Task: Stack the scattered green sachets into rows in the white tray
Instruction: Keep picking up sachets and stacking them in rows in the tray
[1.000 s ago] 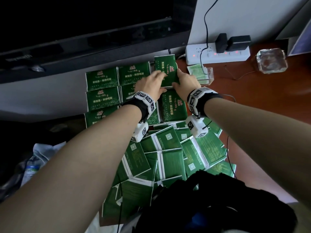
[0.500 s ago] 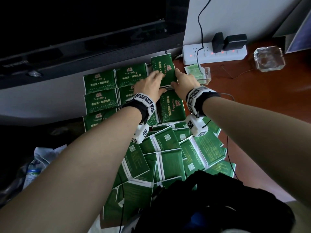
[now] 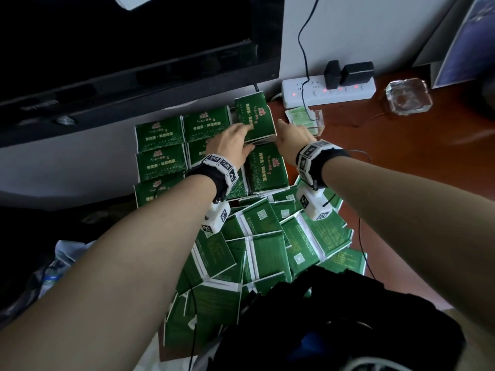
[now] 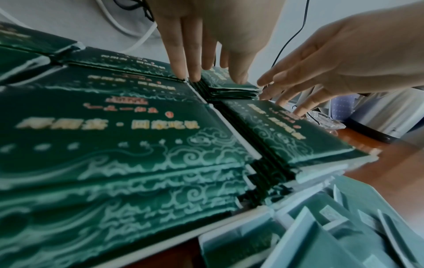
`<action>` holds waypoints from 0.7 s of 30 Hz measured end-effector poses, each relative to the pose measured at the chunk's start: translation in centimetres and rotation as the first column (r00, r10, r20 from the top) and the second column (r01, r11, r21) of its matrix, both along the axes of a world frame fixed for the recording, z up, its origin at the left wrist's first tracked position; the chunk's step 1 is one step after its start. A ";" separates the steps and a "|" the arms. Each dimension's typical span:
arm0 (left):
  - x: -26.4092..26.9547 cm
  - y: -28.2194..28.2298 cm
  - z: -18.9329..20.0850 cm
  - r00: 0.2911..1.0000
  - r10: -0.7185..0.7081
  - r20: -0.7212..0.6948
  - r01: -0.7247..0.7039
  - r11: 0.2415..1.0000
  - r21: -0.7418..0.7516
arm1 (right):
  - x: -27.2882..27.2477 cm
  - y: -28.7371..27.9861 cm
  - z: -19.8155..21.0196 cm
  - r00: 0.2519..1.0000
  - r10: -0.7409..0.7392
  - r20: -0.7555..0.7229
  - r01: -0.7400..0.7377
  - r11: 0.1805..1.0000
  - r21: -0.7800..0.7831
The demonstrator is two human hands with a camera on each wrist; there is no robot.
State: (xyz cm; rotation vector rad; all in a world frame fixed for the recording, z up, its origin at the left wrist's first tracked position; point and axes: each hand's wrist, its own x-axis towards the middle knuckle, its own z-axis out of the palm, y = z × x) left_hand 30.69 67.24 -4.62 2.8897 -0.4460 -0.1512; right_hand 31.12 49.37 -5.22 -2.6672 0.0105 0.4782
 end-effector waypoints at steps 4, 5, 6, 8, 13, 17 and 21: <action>-2.1 0.0 0.9 0.999 0.032 0.041 -0.032 0.999 -0.005 | -1.6 -1.3 0.6 0.999 -0.032 -0.038 0.031 0.999 -0.025; -2.8 -0.1 1.0 0.998 0.027 0.048 -0.027 1.000 -0.007 | -2.1 -1.7 0.8 0.998 -0.025 -0.054 0.023 0.999 -0.040; -3.4 -0.2 1.0 0.999 0.023 0.038 -0.022 0.999 -0.022 | -2.7 -2.1 0.9 0.997 -0.021 -0.079 0.017 0.998 -0.059; -5.0 -0.9 0.8 1.000 0.005 0.002 -0.005 0.997 -0.078 | -4.2 -3.0 1.1 0.993 -0.020 -0.113 0.011 0.996 -0.084; -10.7 -3.3 0.6 0.997 -0.064 -0.045 0.060 0.993 -0.098 | -9.8 -5.4 1.8 0.987 0.015 -0.159 -0.035 0.991 -0.126; -15.3 -4.5 0.0 0.993 -0.079 -0.086 0.072 0.994 -0.080 | -14.3 -8.1 1.4 0.979 -0.015 -0.204 -0.023 0.983 -0.181; -18.5 -4.6 -0.6 0.989 -0.047 -0.139 0.045 0.999 -0.016 | -17.9 -9.9 0.8 0.965 -0.049 -0.259 -0.012 0.973 -0.230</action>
